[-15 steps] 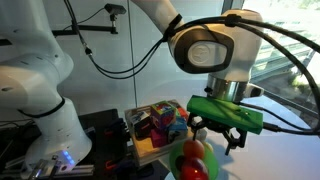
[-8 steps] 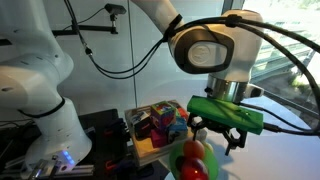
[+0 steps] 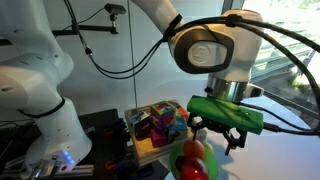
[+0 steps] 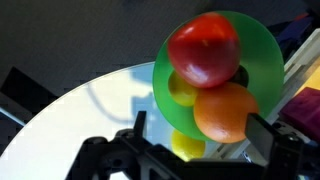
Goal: Place the toy orange in the bowl
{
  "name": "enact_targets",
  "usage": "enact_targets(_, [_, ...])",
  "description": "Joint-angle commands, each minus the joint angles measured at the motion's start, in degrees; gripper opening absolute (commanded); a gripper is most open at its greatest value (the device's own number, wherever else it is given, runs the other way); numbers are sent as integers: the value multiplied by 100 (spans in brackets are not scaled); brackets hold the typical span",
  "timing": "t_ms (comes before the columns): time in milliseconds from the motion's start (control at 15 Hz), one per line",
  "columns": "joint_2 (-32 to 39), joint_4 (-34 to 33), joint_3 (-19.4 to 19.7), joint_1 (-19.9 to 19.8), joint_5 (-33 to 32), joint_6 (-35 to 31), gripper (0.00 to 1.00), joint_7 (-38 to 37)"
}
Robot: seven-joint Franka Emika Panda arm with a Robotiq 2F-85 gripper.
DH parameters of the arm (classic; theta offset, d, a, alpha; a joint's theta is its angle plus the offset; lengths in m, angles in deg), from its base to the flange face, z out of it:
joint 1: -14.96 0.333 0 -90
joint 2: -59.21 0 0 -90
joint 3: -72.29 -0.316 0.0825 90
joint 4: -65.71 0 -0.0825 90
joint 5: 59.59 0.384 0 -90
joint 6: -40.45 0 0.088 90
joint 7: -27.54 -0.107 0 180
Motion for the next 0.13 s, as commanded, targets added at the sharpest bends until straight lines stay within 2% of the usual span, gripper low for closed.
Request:
enact_targets(0, [-3,-4,9,11,-1,10,100,-3])
enact_targets(67, [-3,-4,9,11,-1,10,100,-3])
